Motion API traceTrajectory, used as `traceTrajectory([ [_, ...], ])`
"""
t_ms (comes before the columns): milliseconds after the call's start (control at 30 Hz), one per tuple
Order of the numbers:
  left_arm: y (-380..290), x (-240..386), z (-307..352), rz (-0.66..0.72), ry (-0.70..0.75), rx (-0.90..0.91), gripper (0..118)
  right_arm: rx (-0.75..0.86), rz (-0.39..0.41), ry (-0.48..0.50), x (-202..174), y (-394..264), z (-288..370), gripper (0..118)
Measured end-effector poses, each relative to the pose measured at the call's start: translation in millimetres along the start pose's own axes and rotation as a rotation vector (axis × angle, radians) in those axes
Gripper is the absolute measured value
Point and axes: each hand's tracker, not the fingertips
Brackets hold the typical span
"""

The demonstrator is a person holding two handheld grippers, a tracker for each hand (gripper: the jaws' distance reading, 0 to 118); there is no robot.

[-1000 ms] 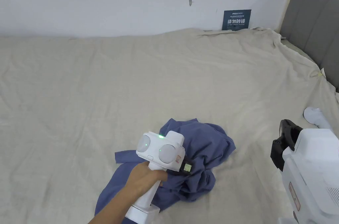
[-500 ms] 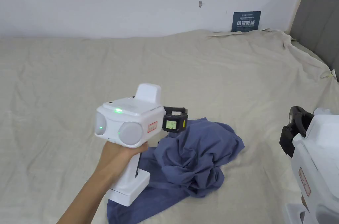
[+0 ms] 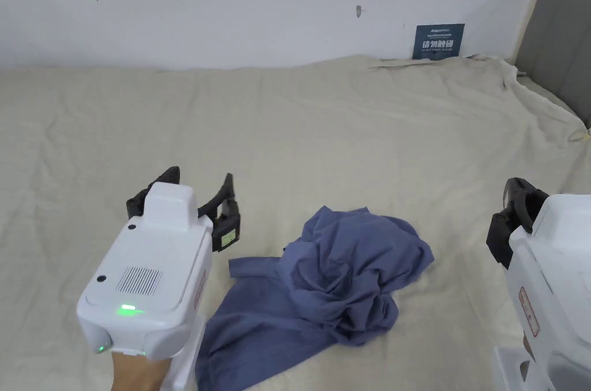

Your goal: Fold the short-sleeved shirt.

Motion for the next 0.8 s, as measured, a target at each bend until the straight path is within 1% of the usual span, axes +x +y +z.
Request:
traceTrajectory([
  [33, -3.4, -0.8, 3.1, -0.003, 0.005, 0.006, 36, 0.001, 0.000, 0.001, -0.5, 0.1, 0.4, 0],
  [67, -6.1, -2.5, 4.5, 0.004, 0.012, 0.001, 31, 0.001, -0.001, 0.003, -1.0, 0.2, 0.8, 0],
  [133, -10.2, -6.6, 4.3, 0.032, 0.025, -0.021, 12, 0.002, 0.000, 0.004, -2.8, 1.1, 1.7, 0],
  [200, -14.2, -10.2, 4.2, 0.056, 0.028, -0.034, 1, 0.002, 0.001, 0.006, -3.8, 1.4, 2.6, 0],
  [333, -17.1, -12.5, 4.7, 0.067, 0.074, -0.034, 0, 0.004, 0.004, 0.010, -3.1, 0.8, 1.8, 0],
  [500, -15.5, -16.8, 3.8, 0.079, 0.078, -0.043, 0, 0.004, 0.004, 0.011, -5.6, 3.2, 2.7, 0],
  [567, -17.1, -18.6, 3.6, 0.073, 0.060, -0.073, 0, 0.003, 0.004, 0.011, -5.5, 2.8, 2.5, 0],
  [667, -23.3, -19.5, -1.2, 0.085, -0.004, -0.198, 0, -0.003, 0.005, 0.014, -3.9, 0.3, 0.2, 0],
  [800, -40.3, -16.0, -5.8, 0.096, -0.054, -0.397, 0, -0.017, 0.009, 0.024, -6.1, -1.0, -1.3, 0],
])
